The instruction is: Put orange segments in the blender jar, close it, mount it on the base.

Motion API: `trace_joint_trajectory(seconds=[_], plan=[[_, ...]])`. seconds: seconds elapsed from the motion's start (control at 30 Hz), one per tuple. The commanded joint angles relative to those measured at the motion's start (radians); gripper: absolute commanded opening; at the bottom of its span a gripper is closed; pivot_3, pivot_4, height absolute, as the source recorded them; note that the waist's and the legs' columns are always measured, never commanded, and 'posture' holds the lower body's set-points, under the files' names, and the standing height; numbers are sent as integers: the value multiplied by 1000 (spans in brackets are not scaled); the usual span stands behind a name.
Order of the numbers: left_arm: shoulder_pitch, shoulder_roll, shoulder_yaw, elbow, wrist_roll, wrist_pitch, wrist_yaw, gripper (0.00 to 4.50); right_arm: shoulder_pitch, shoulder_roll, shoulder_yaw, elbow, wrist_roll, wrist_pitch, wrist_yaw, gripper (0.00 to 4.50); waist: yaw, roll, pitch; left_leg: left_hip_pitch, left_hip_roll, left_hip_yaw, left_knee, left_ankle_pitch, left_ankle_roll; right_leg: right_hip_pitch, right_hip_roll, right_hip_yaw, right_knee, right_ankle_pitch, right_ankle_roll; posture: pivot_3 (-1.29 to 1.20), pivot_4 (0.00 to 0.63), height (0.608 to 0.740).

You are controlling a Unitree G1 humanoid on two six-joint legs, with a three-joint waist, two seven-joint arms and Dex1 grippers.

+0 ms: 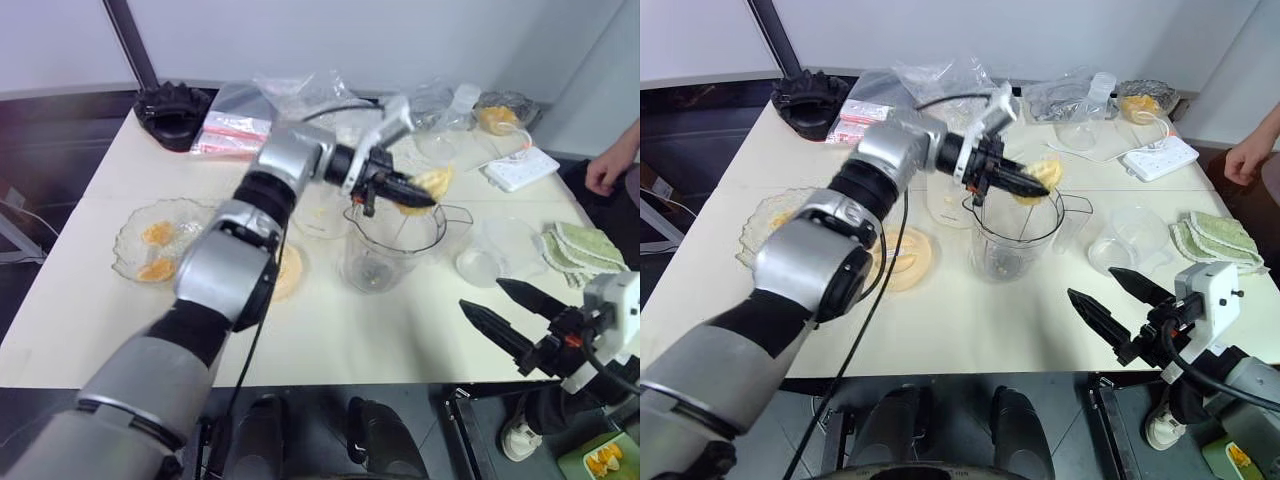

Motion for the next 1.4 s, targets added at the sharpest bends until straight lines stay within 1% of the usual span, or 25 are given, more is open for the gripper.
trace_joint_trajectory(seconds=[0.03, 0.07, 0.1, 0.13, 0.27, 0.4, 0.5, 0.57, 0.6, 0.67, 0.73, 0.8, 0.87, 0.93, 1.07, 1.17, 1.23, 1.33, 1.4], plan=[[3, -17, -6, -13, 24, -45, 23, 635, -18, -14, 5, -23, -3, -16, -18, 4287, 1, 0, 0, 0, 0, 0, 0, 0, 0, 0, 0, 0, 0, 0, 0, 0, 150, 740], [5, -19, -3, -10, 24, -43, 30, 635, -22, -17, 7, -22, -2, -14, -21, 4287, 1, 0, 0, 0, 0, 0, 0, 0, 0, 0, 0, 0, 0, 0, 0, 0, 150, 740], [5, -20, 0, -9, 25, -40, 34, 1185, -24, -19, 9, -21, -1, -13, -24, 4287, 1, 0, 0, 0, 0, 0, 0, 0, 0, 0, 0, 0, 0, 0, 0, 0, 150, 740], [4, -19, 5, -10, 23, -39, 35, 1487, -23, -22, 10, -21, -1, -10, -26, 4287, 1, 0, 0, 0, 0, 0, 0, 0, 0, 0, 0, 0, 0, 0, 0, 0, 150, 740], [-7, -6, 37, -27, -1, -42, 38, 3425, -17, -30, 21, -21, -3, -3, -35, 4287, 1, 0, 0, 0, 0, 0, 0, 0, 0, 0, 0, 0, 0, 0, 0, 0, 150, 740], [-30, 13, 82, -44, -28, -16, 52, 3425, -11, -35, 34, -24, -3, 5, -45, 4287, 1, 0, 0, 0, 0, 0, 0, 0, 0, 0, 0, 0, 0, 0, 0, 0, 150, 740], [-48, 28, 135, -77, -63, -5, 94, 3425, -12, -34, 46, -17, -12, 5, -56, 4287, 1, 0, 0, 0, 0, 0, 0, 0, 0, 0, 0, 0, 0, 0, 0, 0, 150, 740], [-57, 44, 208, -120, -118, 12, 160, 3425, -3, -15, 55, -10, -54, -10, -73, 4287, 1, 0, 0, 0, 0, 0, 0, 0, 0, 0, 0, 0, 0, 0, 0, 0, 150, 740], [-48, 50, 242, -157, -137, -16, 213, 3425, 4, -2, 59, -6, -82, -21, -82, 4287, 1, 0, 0, 0, 0, 0, 0, 0, 0, 0, 0, 0, 0, 0, 0, 0, 150, 740], [-17, 78, 291, -240, -169, -33, 284, 3425, 9, 31, 86, 6, -175, -54, -115, 4287, 1, 0, 0, 0, 0, 0, 0, 0, 0, 0, 0, 0, 0, 0, 0, 0, 150, 740], [22, 134, 316, -335, -201, 70, 312, 3425, 6, 91, 118, 22, -259, -95, -163, 4287, -3, 1, -1, 0, 1, 0, -1, 0, 0, 0, 0, 0, 0, 0, 0, 0, 150, 740], [85, 176, 331, -454, -232, 161, 355, 3425, 13, 140, 138, 38, -329, -128, -190, 4287, -5, 6, -3, 1, 1, 0, -1, 0, 0, 0, 1, 0, 1, 0, 0, 0, 150, 740], [183, 218, 333, -611, -259, 239, 390, 3425, 26, 176, 155, 55, -396, -158, -207, 4287, -3, 9, -5, 3, 1, 0, -2, 0, 0, 1, 1, 0, 2, 0, 1, 0, 150, 740], [285, 257, 328, -768, -288, 310, 413, 3425, 31, 206, 161, 73, -437, -170, -230, 4287, 1, 10, -5, 5, 1, 0, -2, 0, 0, 2, 1, 0, 3, -1, 1, 0, 150, 740], [511, 340, 306, -1078, -319, 392, 461, 3425, 28, 259, 152, 113, -519, -195, -281, 4287, 4, 10, -5, 5, 2, -2, -2, 0, -1, 2, 2, 0, 6, -1, 1, 0, 150, 740], [671, 373, 324, -1308, -405, 520, 511, 3425, 4, 270, 112, 175, -548, -210, -300, 4287, 3, 10, -5, 5, 2, -2, -2, 1, -1, 2, 2, 0, 6, -1, 1, 0, 150, 740], [769, 413, 326, -1440, -464, 587, 515, 3425, -42, 262, 93, 242, -578, -216, -323, 4287, -2, 10, -5, 6, 2, -2, -2, 1, -1, 3, 1, 0, 5, -1, 1, 0, 150, 740], [857, 472, 322, -1557, -531, 651, 518, 3425, -119, 243, 86, 345, -591, -227, -309, 4287, -4, 10, -5, 10, 2, 0, -2, 1, -1, 6, 1, 1, 5, -1, 1, 0, 150, 740], [895, 510, 315, -1598, -554, 666, 521, 3425, -172, 227, 104, 423, -616, -244, -291, 4287, -9, 10, -5, 16, 2, 0, -2, 0, -2, 11, 1, 1, 3, -1, 1, 0, 150, 740]])
